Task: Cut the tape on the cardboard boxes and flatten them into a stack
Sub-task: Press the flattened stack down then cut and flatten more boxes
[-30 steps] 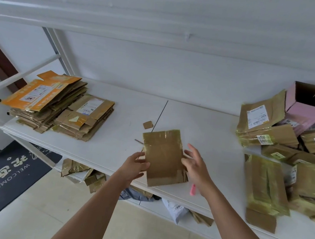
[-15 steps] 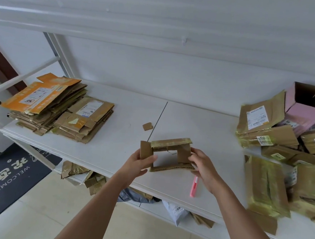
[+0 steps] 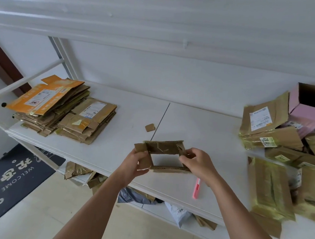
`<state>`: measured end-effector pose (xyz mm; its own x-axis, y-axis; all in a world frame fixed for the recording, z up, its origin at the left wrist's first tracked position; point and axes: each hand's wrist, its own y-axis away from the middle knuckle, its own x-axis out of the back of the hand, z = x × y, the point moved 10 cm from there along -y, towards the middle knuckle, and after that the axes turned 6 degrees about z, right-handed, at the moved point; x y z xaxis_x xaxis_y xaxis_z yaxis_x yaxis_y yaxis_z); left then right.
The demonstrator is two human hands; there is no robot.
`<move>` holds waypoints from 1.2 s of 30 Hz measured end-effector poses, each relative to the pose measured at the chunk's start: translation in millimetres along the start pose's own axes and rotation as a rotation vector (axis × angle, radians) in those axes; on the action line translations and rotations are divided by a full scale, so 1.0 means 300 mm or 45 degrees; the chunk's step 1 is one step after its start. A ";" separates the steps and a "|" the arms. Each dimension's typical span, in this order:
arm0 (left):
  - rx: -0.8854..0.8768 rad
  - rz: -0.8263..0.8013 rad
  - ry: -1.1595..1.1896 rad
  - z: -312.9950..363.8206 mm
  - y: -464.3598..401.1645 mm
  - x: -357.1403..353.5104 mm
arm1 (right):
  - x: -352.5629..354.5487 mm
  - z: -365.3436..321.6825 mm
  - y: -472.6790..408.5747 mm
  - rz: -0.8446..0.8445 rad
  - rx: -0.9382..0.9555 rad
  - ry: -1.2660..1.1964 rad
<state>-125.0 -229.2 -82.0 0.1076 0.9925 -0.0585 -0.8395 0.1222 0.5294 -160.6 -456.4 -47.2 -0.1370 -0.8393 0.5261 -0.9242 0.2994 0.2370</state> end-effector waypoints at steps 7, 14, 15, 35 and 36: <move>0.232 -0.015 0.356 -0.033 -0.025 0.070 | -0.018 -0.092 0.020 -0.178 0.383 -0.049; 0.356 0.478 -0.020 -0.294 -0.068 0.208 | -0.227 0.135 0.083 -0.516 0.286 0.717; 0.339 0.529 -0.094 -0.295 -0.049 0.209 | -0.255 0.172 0.097 -0.546 0.269 0.773; -0.418 0.014 -1.642 -0.297 -0.133 -0.019 | -0.457 0.268 -0.009 -0.285 0.288 1.010; -0.422 0.014 -1.676 -0.316 -0.139 -0.011 | -0.458 0.272 -0.009 -0.312 0.287 1.008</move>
<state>-140.8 -236.9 -184.3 0.3685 0.2730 0.8886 -0.9111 0.2961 0.2868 -168.4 -378.7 -186.7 0.2873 -0.2793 0.9162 -0.9555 -0.0164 0.2946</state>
